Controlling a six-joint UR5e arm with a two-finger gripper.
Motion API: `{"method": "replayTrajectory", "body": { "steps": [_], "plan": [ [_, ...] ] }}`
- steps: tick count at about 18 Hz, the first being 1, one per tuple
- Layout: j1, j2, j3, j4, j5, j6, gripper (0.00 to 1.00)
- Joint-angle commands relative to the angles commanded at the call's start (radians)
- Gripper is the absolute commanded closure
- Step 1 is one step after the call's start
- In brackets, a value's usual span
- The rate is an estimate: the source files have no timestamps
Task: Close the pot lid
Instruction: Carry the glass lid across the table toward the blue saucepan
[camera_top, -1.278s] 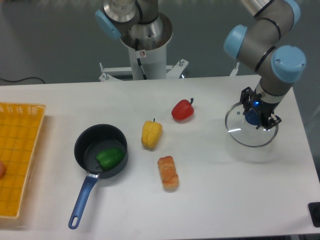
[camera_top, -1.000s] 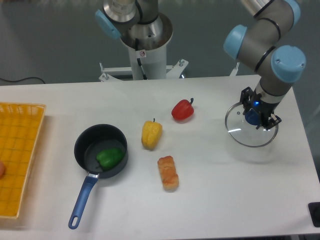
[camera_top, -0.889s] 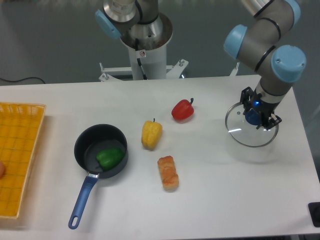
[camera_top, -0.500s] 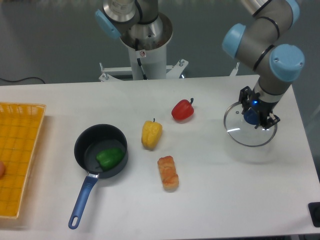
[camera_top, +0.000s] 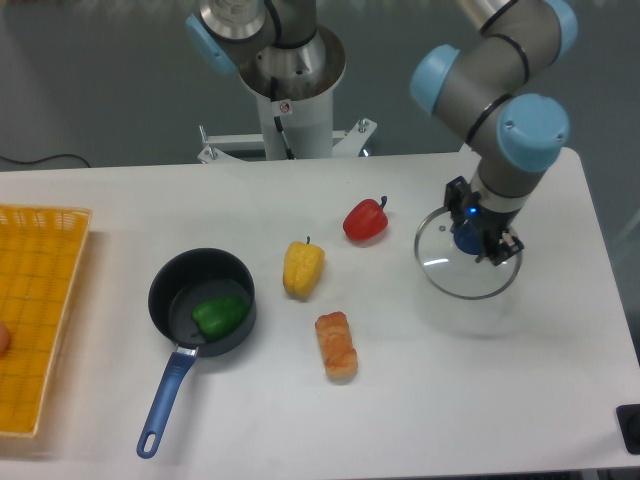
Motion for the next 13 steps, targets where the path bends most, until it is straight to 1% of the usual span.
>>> {"method": "replayTrajectory", "body": {
  "steps": [5,9,13],
  "plan": [
    [-0.092,0.009,0.0,-0.002,-0.003,-0.132,0.45],
    [-0.149,0.029,0.0,-0.021,-0.009,-0.216,0.45],
    [-0.209,0.035,0.002,-0.021,-0.031,-0.307,0.45]
  ]
}}
